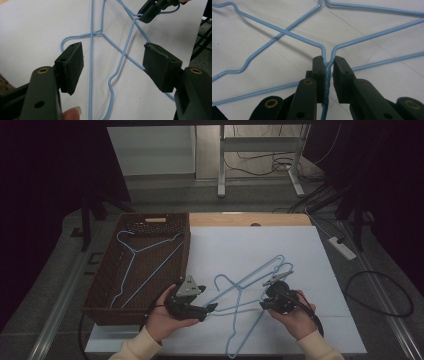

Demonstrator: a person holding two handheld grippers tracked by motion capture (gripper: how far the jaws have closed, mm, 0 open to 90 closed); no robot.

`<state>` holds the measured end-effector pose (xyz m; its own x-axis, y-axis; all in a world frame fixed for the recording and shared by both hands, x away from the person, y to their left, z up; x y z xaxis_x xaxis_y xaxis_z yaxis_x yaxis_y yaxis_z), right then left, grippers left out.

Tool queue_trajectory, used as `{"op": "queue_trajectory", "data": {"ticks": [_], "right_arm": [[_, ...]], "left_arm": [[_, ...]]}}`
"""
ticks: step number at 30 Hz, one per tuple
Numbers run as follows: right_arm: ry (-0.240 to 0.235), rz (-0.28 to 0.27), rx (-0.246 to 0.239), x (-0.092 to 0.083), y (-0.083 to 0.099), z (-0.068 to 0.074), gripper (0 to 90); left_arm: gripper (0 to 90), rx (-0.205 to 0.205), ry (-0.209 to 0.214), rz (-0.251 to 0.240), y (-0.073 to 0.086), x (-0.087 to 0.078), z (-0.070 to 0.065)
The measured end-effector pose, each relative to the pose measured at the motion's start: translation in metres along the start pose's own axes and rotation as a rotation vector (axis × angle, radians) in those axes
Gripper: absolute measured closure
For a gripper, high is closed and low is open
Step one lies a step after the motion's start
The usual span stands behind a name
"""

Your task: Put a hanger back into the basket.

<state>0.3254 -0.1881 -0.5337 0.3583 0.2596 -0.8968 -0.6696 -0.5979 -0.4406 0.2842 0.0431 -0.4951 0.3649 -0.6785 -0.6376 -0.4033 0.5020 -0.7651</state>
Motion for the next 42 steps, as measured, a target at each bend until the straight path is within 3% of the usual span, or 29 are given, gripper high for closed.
{"op": "queue_trajectory", "data": {"ticks": [8,20,34,42], "right_arm": [[-0.002,-0.003,0.0,-0.001,0.0,0.0,80.3],[-0.009,-0.011,0.005,-0.002,0.0,-0.001,80.4],[-0.018,-0.018,0.016,-0.005,0.001,-0.003,80.5],[-0.026,-0.021,0.017,-0.006,-0.001,0.0,80.5]], "left_arm": [[32.0,-0.002,0.016,0.03,-0.002,0.016,-0.008],[31.1,0.042,0.034,0.093,-0.002,0.041,-0.024],[32.0,0.052,0.049,0.171,0.002,0.075,-0.025],[38.1,0.041,0.05,0.196,0.004,0.095,-0.018]]}}
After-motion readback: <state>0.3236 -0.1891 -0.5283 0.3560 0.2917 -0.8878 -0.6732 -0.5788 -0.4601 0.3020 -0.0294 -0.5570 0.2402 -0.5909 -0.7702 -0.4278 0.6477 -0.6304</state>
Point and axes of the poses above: each handheld gripper's, and its own axes: x roughly forward along the jaws, y roughly out of its underside, z roughly to its left, the point moved 7 cm from there along x, roughly forward along the jaws, and after that the axes turned 4 degrees about y, right-handed, at the moved point
